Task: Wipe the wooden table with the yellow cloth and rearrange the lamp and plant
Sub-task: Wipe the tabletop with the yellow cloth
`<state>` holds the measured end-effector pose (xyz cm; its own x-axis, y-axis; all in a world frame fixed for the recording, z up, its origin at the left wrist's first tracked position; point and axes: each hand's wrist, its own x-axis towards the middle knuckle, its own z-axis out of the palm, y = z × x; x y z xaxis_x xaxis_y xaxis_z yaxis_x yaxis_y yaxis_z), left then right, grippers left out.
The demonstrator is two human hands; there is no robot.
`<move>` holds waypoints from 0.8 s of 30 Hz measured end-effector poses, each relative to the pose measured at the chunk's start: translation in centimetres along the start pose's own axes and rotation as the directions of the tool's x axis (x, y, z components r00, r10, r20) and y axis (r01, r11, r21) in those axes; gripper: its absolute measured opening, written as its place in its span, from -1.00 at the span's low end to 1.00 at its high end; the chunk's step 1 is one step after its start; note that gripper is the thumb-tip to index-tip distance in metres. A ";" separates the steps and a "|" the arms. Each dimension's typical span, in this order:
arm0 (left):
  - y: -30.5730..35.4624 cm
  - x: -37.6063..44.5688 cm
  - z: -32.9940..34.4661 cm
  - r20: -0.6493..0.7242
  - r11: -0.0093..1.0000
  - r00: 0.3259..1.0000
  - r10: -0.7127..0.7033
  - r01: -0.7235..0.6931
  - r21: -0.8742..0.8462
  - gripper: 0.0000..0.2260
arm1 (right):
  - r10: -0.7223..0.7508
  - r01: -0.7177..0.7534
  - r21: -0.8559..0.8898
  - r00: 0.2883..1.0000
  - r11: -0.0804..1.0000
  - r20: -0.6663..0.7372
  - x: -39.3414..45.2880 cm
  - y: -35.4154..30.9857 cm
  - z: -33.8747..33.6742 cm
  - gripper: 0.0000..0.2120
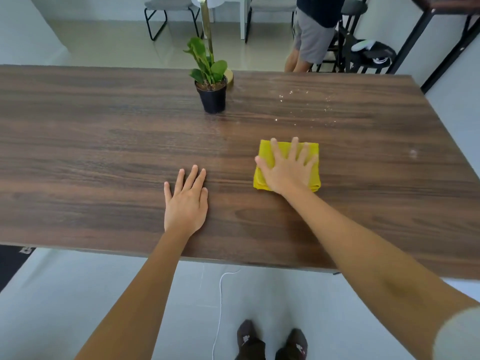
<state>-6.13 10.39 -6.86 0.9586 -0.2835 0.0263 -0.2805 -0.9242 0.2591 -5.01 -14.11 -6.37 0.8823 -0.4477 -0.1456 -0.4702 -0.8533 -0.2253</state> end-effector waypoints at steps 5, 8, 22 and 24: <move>-0.1 -0.2 0.1 -0.026 1.000 1.000 -0.005 0.004 -0.021 -0.57 | -0.415 0.414 -0.022 0.905 0.910 -0.096 -13.1 -3.6 4.0 -0.35; -0.2 -0.3 0.1 -0.022 1.000 1.000 0.011 -0.012 -0.019 -0.57 | -0.412 0.405 -0.077 0.903 0.911 -0.124 -16.2 5.3 2.8 -0.37; 4.8 2.7 -0.7 -0.023 0.975 0.997 -0.078 0.072 -0.211 -0.54 | -0.078 0.078 0.012 0.997 0.997 0.004 -8.1 7.5 -0.7 -0.28; 8.9 3.6 -0.3 -0.060 0.975 0.998 0.021 -0.034 -0.221 -0.55 | -0.232 0.232 -0.001 0.972 0.973 -0.038 -11.8 8.2 0.1 -0.34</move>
<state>-5.19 1.22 -4.12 0.9536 -0.2874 0.0896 -0.2953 -0.8348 0.4647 -19.28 -15.75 -6.57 0.9674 -0.2476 -0.0530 -0.2529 -0.9342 -0.2517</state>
